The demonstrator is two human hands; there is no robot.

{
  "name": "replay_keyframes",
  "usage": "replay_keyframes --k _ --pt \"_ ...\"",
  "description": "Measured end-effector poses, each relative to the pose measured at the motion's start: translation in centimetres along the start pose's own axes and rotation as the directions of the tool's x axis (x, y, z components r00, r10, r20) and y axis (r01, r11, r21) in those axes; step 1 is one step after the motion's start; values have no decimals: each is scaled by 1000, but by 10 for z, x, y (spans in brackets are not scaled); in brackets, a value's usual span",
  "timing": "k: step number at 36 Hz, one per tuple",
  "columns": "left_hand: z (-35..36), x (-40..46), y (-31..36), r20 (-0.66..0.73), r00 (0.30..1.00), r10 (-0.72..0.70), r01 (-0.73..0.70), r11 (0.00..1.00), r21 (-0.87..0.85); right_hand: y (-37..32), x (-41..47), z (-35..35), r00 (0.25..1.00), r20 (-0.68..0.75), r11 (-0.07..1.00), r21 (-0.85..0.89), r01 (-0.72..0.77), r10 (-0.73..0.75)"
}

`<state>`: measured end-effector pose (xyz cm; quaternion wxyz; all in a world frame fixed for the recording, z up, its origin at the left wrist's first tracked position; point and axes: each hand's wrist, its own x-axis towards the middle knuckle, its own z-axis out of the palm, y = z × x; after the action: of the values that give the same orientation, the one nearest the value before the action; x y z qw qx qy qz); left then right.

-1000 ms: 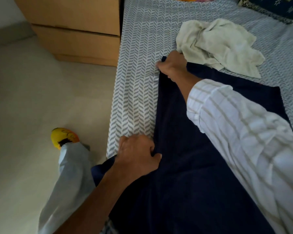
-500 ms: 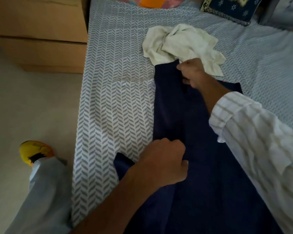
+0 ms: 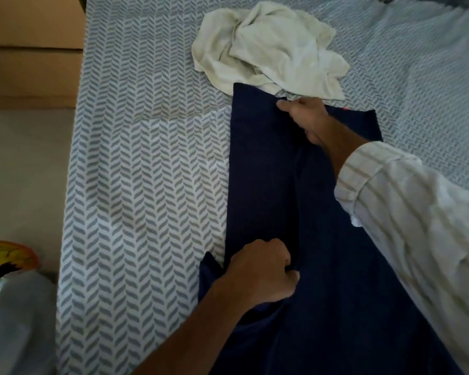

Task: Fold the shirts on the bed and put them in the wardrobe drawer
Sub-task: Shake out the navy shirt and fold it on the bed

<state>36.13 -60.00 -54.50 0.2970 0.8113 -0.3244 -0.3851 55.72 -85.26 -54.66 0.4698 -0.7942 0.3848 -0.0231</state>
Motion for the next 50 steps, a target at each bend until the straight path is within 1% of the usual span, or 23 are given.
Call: replay_keyframes --k 6,10,16,19,23,24,25,26,28,29,30,31,33,35,36,37,39,41,43,45,48,49,50 --pt "1 12 0 51 999 -8 9 999 -31 6 5 0 999 -14 999 -5 34 -34" --pt "6 16 1 30 999 -26 27 999 -36 2 5 -2 1000 -5 1000 -15 20 -21" --pt "6 21 -4 69 995 -73 82 986 -143 4 7 -3 999 -17 999 -30 40 -40" --pt "8 25 -6 58 995 -86 93 988 -124 9 8 -3 999 -13 999 -6 45 -45" --pt "9 25 -3 19 995 -98 100 992 -82 8 -1 -12 999 32 995 103 -1 -2" --pt "8 25 -2 17 995 -103 104 992 -77 8 -9 -15 999 44 995 94 28 -32" --pt "8 25 -2 16 994 -107 107 991 -74 9 -23 -20 992 40 993 15 119 -120" --pt "8 25 -2 15 994 -110 111 991 -73 10 -41 -24 969 26 963 -115 245 -244" --pt "7 24 -1 13 993 -113 114 992 -61 24 -82 -32 857 35 791 -367 489 -514" --pt "6 25 0 11 993 -116 116 992 -52 33 -103 -35 792 83 695 -429 577 -605" --pt "4 25 1 10 992 -122 123 991 -46 43 -121 -37 753 163 629 -455 630 -637" --pt "4 24 2 7 992 -127 127 991 -43 51 -140 -40 744 275 594 -465 657 -609" --pt "2 23 4 10 989 -149 150 987 -53 63 -167 -43 778 494 550 -553 625 -388" --pt "0 20 8 35 985 -171 173 981 -86 72 -181 -47 809 558 532 -635 560 -184" --pt "-3 16 12 59 981 -187 192 977 -97 74 -185 -48 816 559 539 -645 542 -151" --pt "-7 13 14 82 976 -201 209 972 -106 74 -186 -47 819 558 532 -656 535 -136" --pt "-17 0 22 143 959 -243 255 965 -70 73 -187 -46 814 565 467 -688 555 -136" --pt "-29 -16 31 184 941 -283 268 958 102 73 -185 -42 816 560 425 -709 562 -144" --pt "-40 -38 42 230 917 -327 255 921 293 76 -185 -40 826 549 426 -721 547 -131" --pt "-47 -58 51 261 898 -354 242 893 380 79 -187 -38 824 550 420 -721 552 -139" --pt "-43 -76 59 308 901 -307 183 910 373 81 -188 -37 816 558 419 -711 565 -153" --pt "-39 -79 62 328 906 -269 164 935 314 81 -187 -37 818 557 412 -718 561 -143" --pt "-32 -83 66 354 908 -223 159 967 199 81 -188 -37 817 561 400 -723 563 -136"
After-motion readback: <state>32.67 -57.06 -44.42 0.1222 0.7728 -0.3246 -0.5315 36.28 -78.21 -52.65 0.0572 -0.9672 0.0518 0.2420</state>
